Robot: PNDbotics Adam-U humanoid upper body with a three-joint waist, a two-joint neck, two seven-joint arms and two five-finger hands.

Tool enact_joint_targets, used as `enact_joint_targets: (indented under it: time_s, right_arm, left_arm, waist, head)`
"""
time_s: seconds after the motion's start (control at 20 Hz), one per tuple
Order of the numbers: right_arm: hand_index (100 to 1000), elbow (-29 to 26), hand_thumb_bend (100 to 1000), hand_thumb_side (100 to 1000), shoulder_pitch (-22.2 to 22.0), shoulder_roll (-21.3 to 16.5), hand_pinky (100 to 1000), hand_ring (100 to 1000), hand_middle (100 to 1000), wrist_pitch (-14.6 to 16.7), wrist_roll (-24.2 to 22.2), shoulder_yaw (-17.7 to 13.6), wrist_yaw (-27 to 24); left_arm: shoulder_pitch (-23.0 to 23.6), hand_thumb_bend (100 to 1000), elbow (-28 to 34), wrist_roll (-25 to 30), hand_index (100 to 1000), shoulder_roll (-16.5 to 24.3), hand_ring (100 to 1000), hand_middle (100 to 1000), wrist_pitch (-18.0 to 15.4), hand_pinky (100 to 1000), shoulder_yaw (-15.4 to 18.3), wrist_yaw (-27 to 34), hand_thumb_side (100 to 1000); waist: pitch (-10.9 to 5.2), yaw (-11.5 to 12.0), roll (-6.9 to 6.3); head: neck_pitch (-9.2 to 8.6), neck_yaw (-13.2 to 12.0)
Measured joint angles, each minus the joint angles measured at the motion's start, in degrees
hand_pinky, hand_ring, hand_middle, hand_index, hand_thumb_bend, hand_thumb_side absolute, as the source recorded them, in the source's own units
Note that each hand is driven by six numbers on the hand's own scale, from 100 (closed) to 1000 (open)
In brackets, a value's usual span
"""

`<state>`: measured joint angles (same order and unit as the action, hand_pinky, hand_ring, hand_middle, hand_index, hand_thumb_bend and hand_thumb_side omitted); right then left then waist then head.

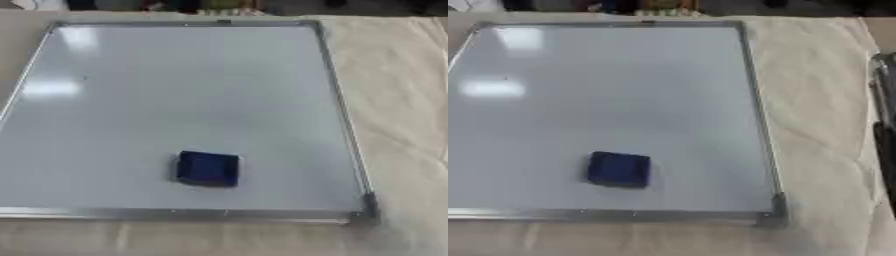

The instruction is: Wipe the whiteboard clean with a brush.

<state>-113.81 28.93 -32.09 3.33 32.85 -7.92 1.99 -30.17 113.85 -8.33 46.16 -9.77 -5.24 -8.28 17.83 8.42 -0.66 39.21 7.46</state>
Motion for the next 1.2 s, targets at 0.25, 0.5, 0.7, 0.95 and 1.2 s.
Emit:
enact_joint_targets:
  time_s: [0.25,0.5,0.7,0.95,1.2]
  right_arm:
    - [841,0.0,100,1000,-0.02,0.0,839,856,740,-0.1,-0.24,0.23,0.0]
    - [842,0.0,100,1000,0.07,0.0,840,855,739,-0.19,-0.67,0.64,-0.03]
    - [842,0.0,100,1000,0.25,-0.01,840,855,738,-0.21,-0.96,0.96,-0.05]
    - [843,0.0,100,1000,0.27,-0.17,841,855,736,-0.28,-1.14,1.0,-0.06]
    - [842,0.0,100,1000,0.27,-0.21,842,855,735,-0.3,-1.29,1.27,-0.07]
  left_arm:
    - [-3.57,267,0.0,4.64,116,1.8,702,672,1.77,799,-4.03,-4.69,667]
    - [-7.58,459,0.01,9.26,107,3.35,788,703,0.8,812,-7.34,-9.28,756]
    - [-12.83,439,0.01,12.86,156,4.23,809,679,0.21,837,-12.55,-12.88,772]
    - [-17.52,442,0.01,17.31,140,1.85,675,605,3.59,778,-19.65,-17.37,765]
    - [-20.87,454,0.01,21.69,144,-1.85,667,712,6.49,753,-24.7,-21.69,758]
  waist:
    - [-0.24,0.04,-0.14]
    - [-0.3,-0.89,-0.84]
    - [-0.3,-0.62,-1.0]
    - [-0.3,-0.58,-1.1]
    - [-0.29,-0.56,-1.41]
  head:
    - [-0.05,-0.35]
    - [-0.43,-1.13]
    - [-0.61,-1.19]
    - [-0.79,-1.19]
    - [-1.13,-1.29]
